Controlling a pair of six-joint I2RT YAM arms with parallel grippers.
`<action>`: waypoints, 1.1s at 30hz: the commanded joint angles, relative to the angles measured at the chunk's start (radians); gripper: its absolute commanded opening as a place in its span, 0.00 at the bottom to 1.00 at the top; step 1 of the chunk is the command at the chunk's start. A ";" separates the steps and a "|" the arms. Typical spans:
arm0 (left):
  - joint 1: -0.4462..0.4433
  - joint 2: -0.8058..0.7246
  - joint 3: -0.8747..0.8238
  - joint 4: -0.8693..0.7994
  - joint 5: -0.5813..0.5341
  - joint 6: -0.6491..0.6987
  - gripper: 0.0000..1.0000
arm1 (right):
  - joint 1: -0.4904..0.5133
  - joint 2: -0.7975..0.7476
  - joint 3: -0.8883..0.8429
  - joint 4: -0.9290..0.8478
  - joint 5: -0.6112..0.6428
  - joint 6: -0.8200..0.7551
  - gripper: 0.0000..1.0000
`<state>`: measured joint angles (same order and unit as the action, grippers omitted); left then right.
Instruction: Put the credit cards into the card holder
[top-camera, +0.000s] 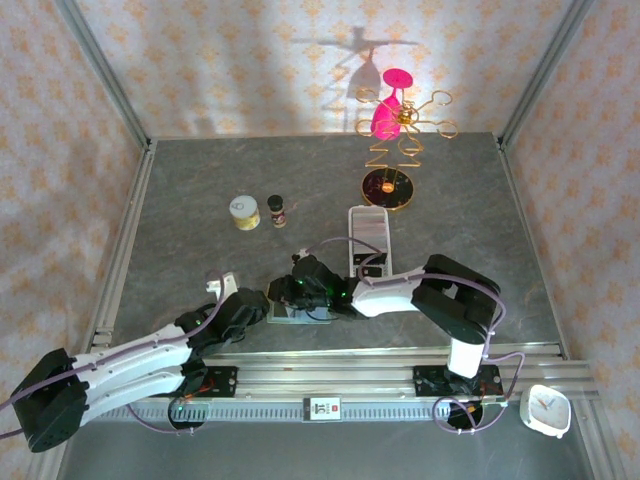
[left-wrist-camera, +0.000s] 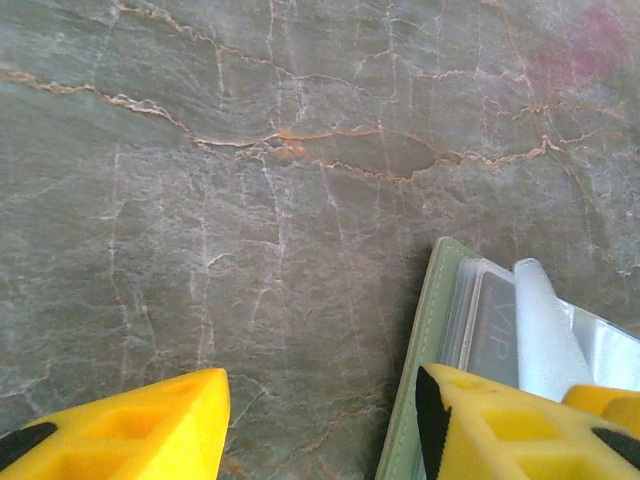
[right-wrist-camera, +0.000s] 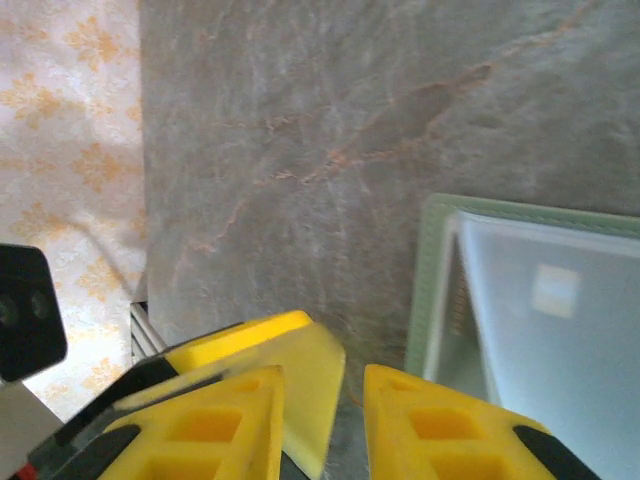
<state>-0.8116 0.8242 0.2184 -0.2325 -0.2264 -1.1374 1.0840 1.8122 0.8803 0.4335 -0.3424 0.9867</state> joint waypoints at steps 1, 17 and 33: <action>-0.002 -0.025 -0.019 -0.057 -0.053 -0.026 0.54 | 0.007 0.020 0.050 0.040 -0.010 -0.019 0.27; 0.002 -0.097 0.010 -0.101 -0.055 -0.030 0.55 | -0.174 -0.247 0.139 -0.188 0.003 -0.306 0.32; 0.005 -0.023 0.050 0.061 0.044 0.124 0.59 | -0.294 -0.816 -0.084 -0.669 0.095 -1.939 0.78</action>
<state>-0.8108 0.7872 0.2382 -0.2153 -0.2008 -1.0634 0.7853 1.0519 0.8719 -0.0418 -0.2890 -0.3607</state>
